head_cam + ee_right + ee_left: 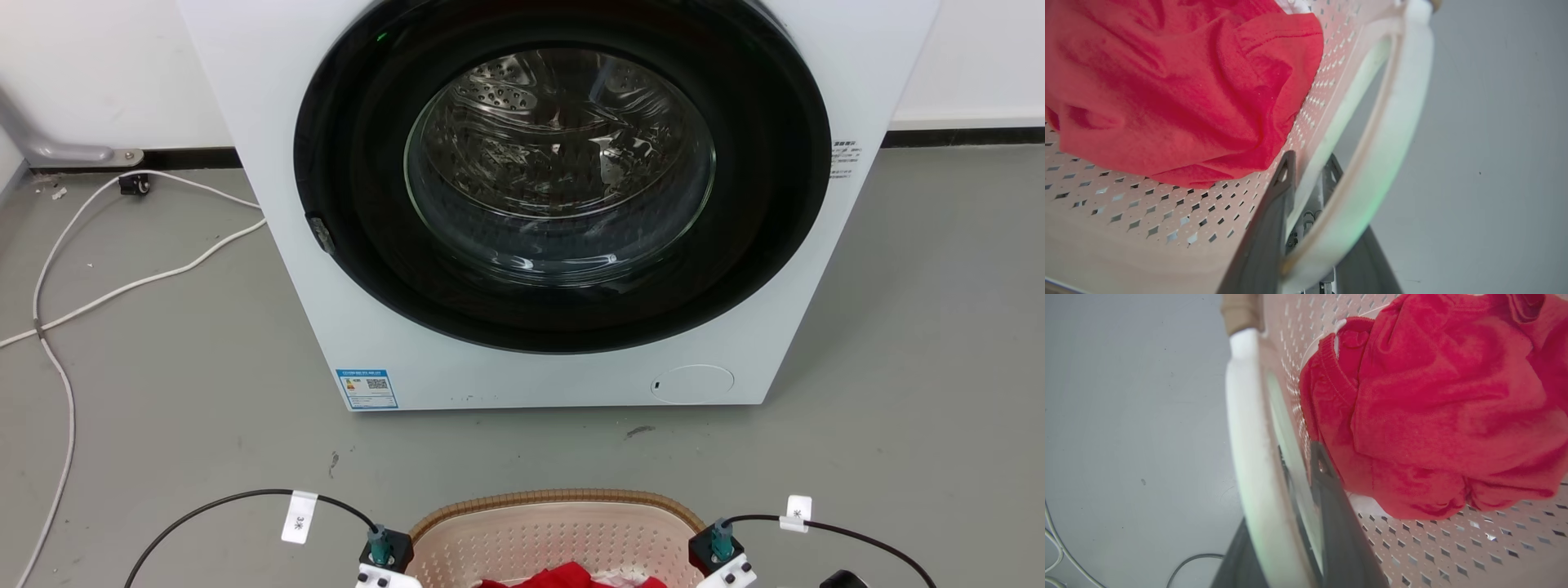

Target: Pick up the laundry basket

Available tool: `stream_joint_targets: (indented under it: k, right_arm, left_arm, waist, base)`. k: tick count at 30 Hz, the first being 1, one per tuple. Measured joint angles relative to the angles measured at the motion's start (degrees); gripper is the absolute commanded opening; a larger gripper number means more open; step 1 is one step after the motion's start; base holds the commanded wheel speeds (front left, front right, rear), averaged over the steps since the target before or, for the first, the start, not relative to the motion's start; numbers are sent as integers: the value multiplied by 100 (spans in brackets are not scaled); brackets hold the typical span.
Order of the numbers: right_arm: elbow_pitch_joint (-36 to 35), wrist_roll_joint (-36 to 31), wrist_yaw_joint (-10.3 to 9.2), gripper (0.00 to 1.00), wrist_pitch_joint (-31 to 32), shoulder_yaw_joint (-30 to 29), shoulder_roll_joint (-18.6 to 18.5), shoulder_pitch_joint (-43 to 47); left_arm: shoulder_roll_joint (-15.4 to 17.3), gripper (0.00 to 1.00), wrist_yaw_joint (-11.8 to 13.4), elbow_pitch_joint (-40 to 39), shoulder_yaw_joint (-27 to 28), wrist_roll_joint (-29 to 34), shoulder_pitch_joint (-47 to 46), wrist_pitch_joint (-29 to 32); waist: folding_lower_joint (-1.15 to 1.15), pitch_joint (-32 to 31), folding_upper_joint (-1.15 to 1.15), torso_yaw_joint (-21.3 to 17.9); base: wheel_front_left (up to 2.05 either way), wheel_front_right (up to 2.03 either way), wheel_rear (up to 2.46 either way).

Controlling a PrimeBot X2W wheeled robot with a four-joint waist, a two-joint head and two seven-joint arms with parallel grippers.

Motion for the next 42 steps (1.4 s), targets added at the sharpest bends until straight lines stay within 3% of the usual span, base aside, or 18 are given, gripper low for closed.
stream_joint_targets:
  k: [42]
  right_arm:
    - [12,-42,0,0,4,15,16,1]
  left_arm:
    - [25,0,0,70,-597,-582,-62,-126]
  waist:
    - [0,26,0,-20]
  base:
    - [0,0,0]
